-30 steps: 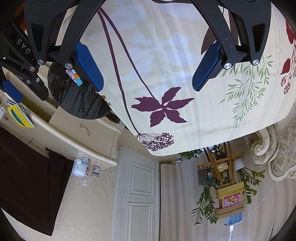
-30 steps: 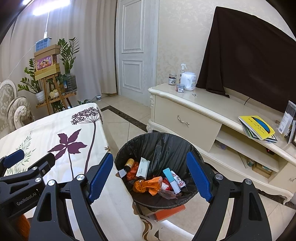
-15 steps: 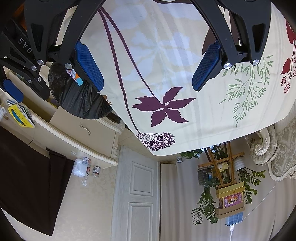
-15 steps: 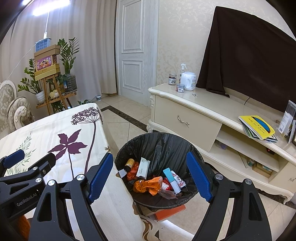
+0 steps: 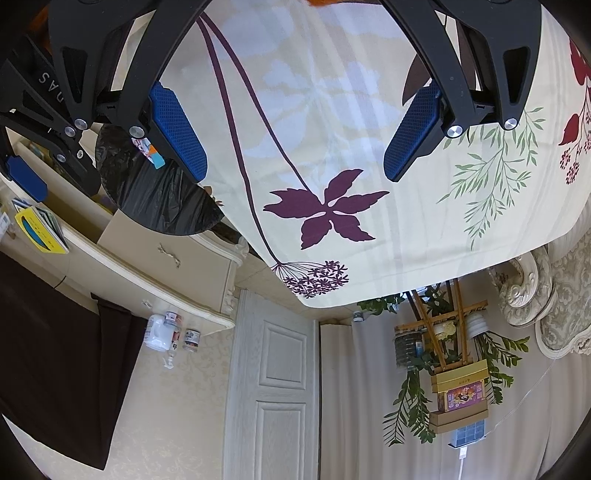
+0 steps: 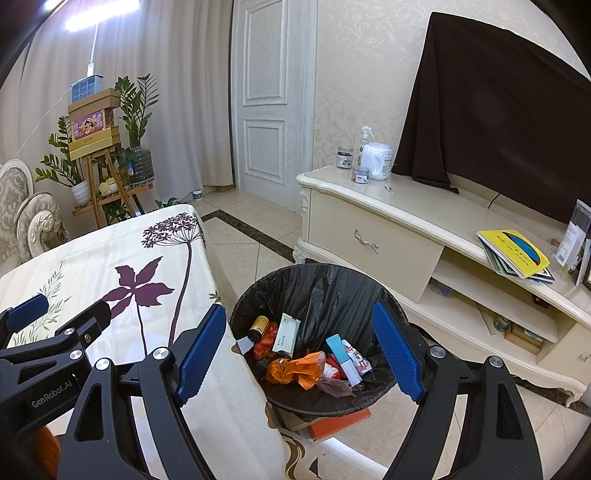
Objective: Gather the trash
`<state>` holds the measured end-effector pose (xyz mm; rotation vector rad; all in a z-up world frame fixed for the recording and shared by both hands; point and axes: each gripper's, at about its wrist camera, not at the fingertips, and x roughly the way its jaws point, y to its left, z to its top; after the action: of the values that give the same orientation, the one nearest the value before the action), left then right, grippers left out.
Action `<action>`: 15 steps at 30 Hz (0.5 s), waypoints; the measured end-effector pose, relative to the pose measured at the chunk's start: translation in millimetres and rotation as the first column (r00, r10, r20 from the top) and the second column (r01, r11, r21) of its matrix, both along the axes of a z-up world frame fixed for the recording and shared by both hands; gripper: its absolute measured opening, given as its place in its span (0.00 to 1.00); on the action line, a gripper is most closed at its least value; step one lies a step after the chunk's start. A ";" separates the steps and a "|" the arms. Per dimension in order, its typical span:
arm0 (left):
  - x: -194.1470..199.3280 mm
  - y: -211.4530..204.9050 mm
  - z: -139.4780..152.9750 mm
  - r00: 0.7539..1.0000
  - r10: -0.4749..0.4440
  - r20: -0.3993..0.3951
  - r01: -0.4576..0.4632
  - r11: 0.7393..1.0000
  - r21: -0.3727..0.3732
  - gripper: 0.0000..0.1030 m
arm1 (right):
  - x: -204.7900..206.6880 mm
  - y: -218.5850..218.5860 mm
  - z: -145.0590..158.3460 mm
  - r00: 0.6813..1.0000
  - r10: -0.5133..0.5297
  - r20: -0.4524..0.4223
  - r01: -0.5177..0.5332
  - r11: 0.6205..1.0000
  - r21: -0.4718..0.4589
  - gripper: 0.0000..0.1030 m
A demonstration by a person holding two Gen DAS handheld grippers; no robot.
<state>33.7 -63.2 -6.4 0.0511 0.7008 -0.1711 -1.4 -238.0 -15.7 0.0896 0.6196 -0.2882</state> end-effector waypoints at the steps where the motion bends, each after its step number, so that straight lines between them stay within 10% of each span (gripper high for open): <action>1: 0.1 -0.2 0.0 1.000 -0.001 -0.001 0.001 1.000 -0.001 0.91 | 0.0 0.0 0.0 1.000 0.000 0.000 0.000 1.000 0.000 0.77; 15: 2.5 -1.7 0.6 1.000 -0.007 0.009 0.007 1.000 -0.004 0.91 | 0.1 -0.2 0.1 1.000 0.000 -0.001 0.000 1.000 0.001 0.77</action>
<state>36.1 -64.9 -5.8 0.0507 0.6911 -0.1793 -1.4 -238.2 -15.6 0.0901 0.6206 -0.2882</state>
